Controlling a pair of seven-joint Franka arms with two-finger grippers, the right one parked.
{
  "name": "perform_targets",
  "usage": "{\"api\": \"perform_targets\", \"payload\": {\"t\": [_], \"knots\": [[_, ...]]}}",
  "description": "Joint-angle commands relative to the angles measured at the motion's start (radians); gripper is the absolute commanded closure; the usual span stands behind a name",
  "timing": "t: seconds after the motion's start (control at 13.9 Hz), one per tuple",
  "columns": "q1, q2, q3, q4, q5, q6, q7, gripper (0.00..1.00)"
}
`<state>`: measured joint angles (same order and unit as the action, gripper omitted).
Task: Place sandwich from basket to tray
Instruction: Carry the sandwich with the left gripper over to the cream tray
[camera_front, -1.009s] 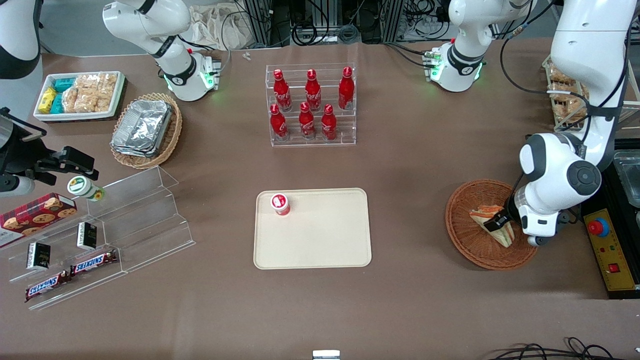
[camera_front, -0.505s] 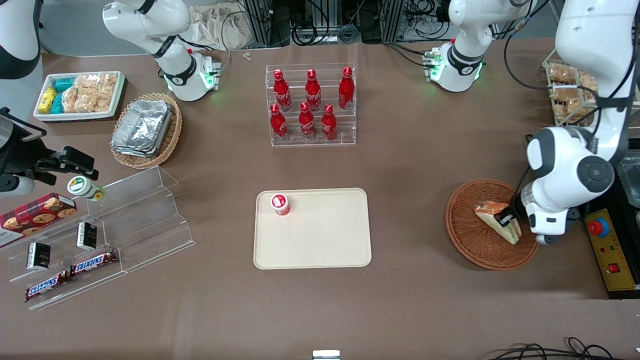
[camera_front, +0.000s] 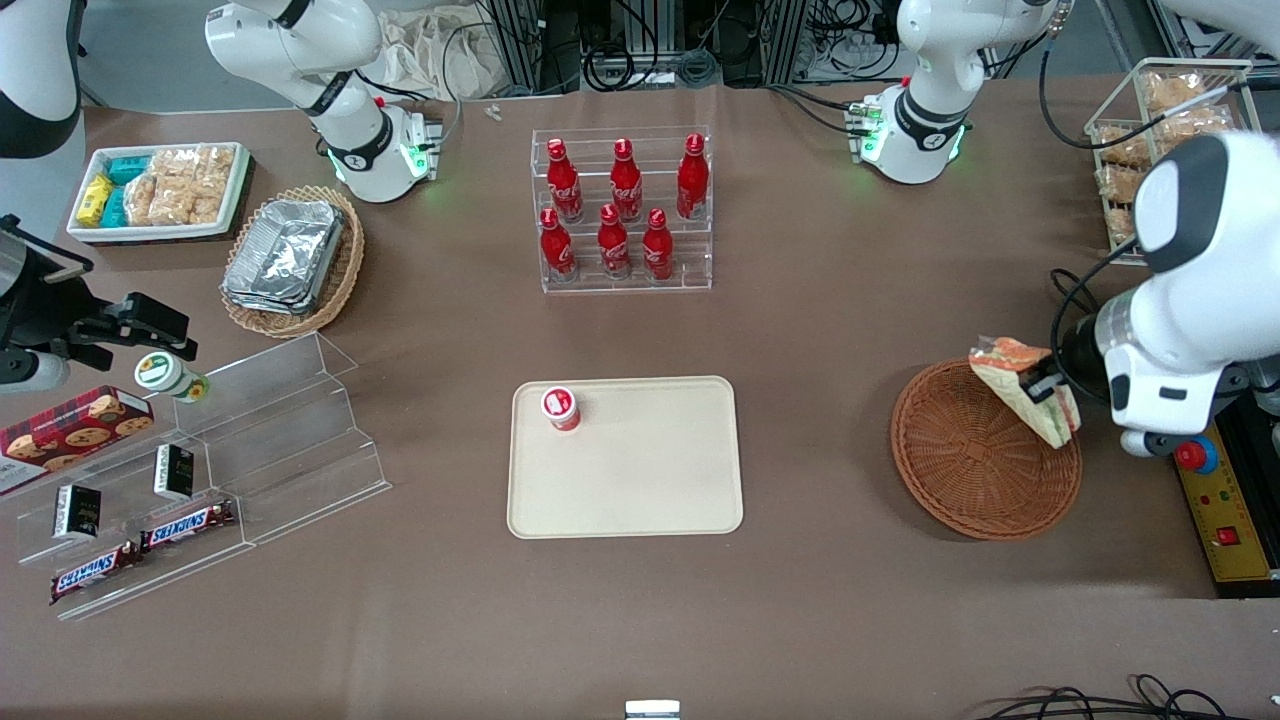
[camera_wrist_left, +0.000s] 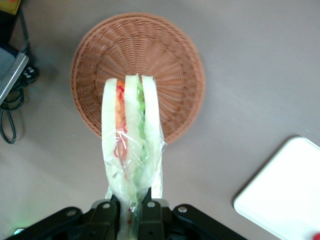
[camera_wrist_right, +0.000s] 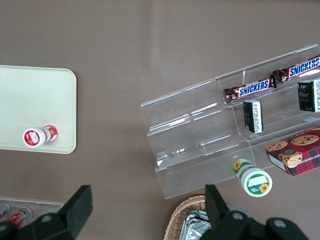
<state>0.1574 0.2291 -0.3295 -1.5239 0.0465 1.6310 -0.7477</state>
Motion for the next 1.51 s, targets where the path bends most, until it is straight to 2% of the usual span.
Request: {"api": "perform_targets", "payload": {"t": [0.0,0.14,0.36,0.43,0.58,0.94,1.01,1.08,1.23,1.44], "knots": [[-0.001,0.029,-0.1,0.04,0.013,-0.028,-0.002,1.0],[-0.001,0.033,-0.144,0.042,0.007,-0.025,0.062,1.0],[-0.004,0.056,-0.267,0.044,0.0,-0.004,0.088,1.0],[-0.019,0.059,-0.308,0.044,0.01,0.03,0.09,1.0],[-0.086,0.081,-0.321,0.042,0.036,0.097,0.09,1.0],[-0.257,0.289,-0.319,0.041,0.193,0.329,0.068,1.0],[-0.277,0.329,-0.318,0.04,0.199,0.376,0.058,1.0],[-0.288,0.367,-0.315,0.039,0.205,0.418,0.057,1.0],[-0.289,0.438,-0.315,0.033,0.284,0.476,0.053,1.0],[-0.291,0.527,-0.315,0.033,0.354,0.545,0.053,1.0]]}}
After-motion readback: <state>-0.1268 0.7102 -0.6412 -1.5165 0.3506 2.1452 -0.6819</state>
